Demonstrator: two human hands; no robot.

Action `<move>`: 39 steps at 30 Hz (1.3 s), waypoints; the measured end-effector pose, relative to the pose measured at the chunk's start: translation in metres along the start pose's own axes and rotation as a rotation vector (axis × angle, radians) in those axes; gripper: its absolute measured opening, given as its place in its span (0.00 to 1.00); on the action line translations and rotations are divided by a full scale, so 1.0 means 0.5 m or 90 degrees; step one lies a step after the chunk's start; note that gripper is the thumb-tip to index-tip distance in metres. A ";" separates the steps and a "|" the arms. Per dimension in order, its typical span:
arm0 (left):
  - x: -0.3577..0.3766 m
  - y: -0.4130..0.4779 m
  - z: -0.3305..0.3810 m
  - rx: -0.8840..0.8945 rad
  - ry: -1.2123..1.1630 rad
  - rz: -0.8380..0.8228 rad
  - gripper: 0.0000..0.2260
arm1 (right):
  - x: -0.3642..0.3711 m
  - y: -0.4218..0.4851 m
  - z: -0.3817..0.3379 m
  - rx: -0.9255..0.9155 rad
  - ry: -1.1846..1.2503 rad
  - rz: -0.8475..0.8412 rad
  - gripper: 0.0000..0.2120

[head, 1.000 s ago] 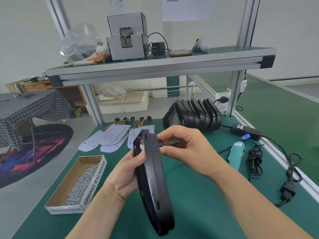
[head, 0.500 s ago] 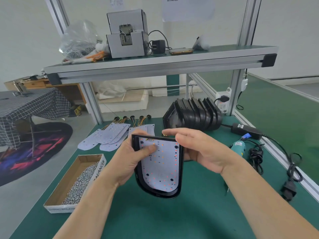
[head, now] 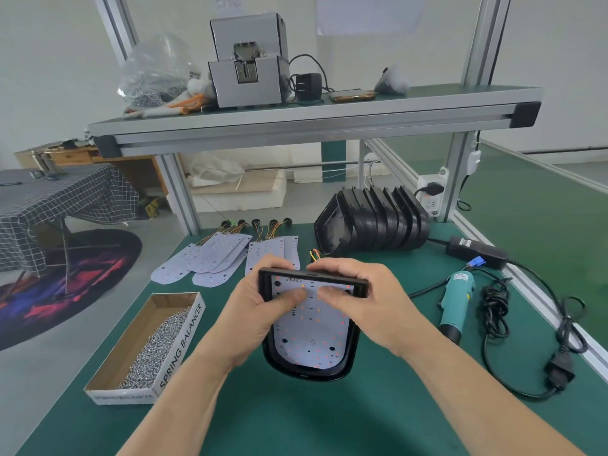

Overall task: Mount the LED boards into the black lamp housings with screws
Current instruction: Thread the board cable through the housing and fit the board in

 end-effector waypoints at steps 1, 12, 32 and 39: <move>-0.001 0.000 -0.001 0.004 0.005 0.002 0.08 | 0.000 0.001 0.004 0.010 0.009 -0.010 0.15; 0.017 0.004 -0.053 -0.082 -0.074 0.019 0.11 | -0.004 0.010 0.056 0.109 0.071 -0.002 0.12; -0.003 -0.034 -0.230 -0.421 0.079 0.113 0.13 | 0.040 -0.112 0.298 0.323 0.050 0.151 0.04; -0.340 -0.069 -0.117 -0.338 0.523 0.446 0.11 | 0.033 -0.113 0.322 0.330 0.035 0.193 0.03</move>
Point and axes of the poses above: each hand's wrist, its own y-axis towards the middle knuckle, its own x-axis out of the palm, z = x × y, the point moved 10 cm from there along y, towards the middle knuckle, and after that the axes turned 1 degree about -x, right-handed, at the moved point
